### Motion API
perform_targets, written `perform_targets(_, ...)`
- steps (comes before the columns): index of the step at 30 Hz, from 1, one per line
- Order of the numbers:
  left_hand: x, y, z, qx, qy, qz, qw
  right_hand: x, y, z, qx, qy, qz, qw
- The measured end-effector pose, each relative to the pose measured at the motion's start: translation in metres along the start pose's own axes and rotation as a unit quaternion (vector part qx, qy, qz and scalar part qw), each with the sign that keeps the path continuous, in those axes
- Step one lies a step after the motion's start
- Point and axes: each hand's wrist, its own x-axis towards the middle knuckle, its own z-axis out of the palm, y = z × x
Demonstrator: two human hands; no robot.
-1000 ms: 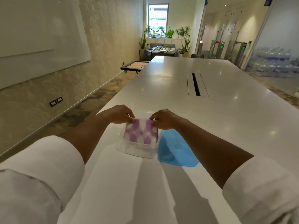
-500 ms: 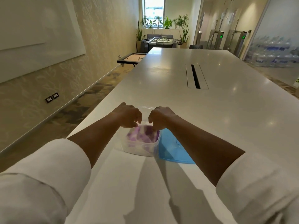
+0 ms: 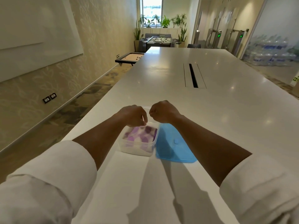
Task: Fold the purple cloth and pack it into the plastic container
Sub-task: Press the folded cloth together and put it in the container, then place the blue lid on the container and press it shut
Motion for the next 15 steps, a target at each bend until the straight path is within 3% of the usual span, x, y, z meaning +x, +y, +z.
perform_targets(6,0.009,0.038,-0.012,-0.090,0.128,0.019,0.988,-0.012,0.041,-0.017,0.103,0.071,0.134,0.983)
perform_targets(10,0.016,0.069,-0.007,-0.143,0.140,0.048,0.979,-0.034,0.076,-0.020,0.154,0.064,0.241,0.956)
perform_targets(15,0.024,0.102,0.016,-0.182,0.106,0.059,0.976,-0.063,0.104,-0.014,0.155,0.034,0.291,0.943)
